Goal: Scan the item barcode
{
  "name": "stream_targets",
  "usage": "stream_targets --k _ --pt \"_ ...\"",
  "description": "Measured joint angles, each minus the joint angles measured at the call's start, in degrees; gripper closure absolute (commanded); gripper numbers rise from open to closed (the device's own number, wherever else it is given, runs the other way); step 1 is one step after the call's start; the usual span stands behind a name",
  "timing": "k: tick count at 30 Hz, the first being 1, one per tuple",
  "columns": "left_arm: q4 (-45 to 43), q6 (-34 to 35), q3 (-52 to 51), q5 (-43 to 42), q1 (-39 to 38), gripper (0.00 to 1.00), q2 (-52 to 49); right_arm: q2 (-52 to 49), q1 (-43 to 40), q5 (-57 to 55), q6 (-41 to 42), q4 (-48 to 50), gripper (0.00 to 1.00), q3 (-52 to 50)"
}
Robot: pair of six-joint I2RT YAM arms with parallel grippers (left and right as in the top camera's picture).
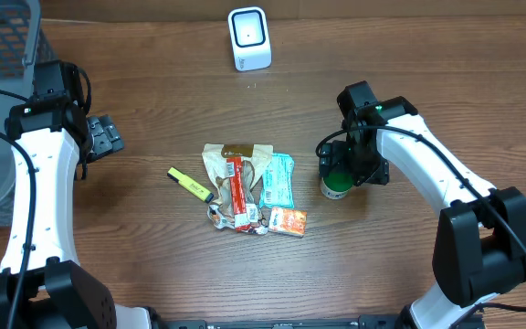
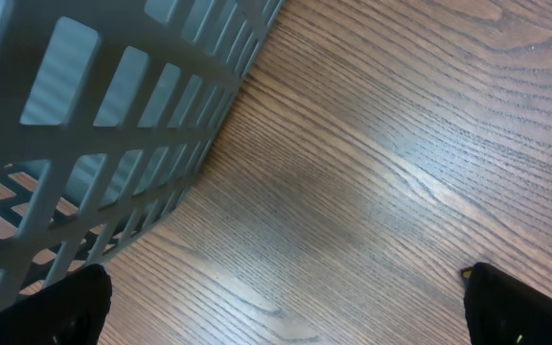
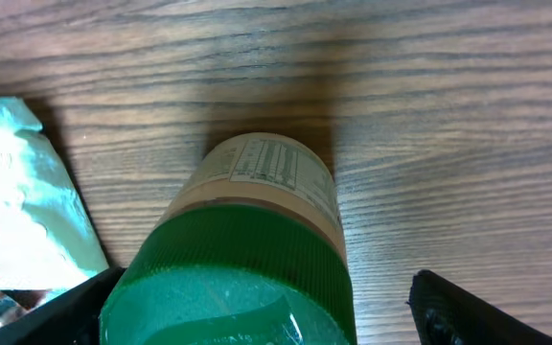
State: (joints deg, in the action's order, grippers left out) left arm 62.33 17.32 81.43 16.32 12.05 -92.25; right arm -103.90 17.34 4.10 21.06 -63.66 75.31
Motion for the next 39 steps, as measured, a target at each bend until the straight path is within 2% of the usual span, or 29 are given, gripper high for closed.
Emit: stream_targets --k 9,19,39 --pt "0.0 0.0 0.0 0.0 0.0 0.0 0.0 0.0 0.9 0.0 6.0 1.2 0.07 0.0" --pt "0.0 0.0 0.0 0.0 0.0 0.0 0.0 0.0 5.1 -2.2 7.1 2.6 0.06 0.0" --pt "0.0 0.0 0.0 0.0 0.0 0.0 0.0 0.0 5.3 -3.1 7.9 6.0 0.05 -1.9"
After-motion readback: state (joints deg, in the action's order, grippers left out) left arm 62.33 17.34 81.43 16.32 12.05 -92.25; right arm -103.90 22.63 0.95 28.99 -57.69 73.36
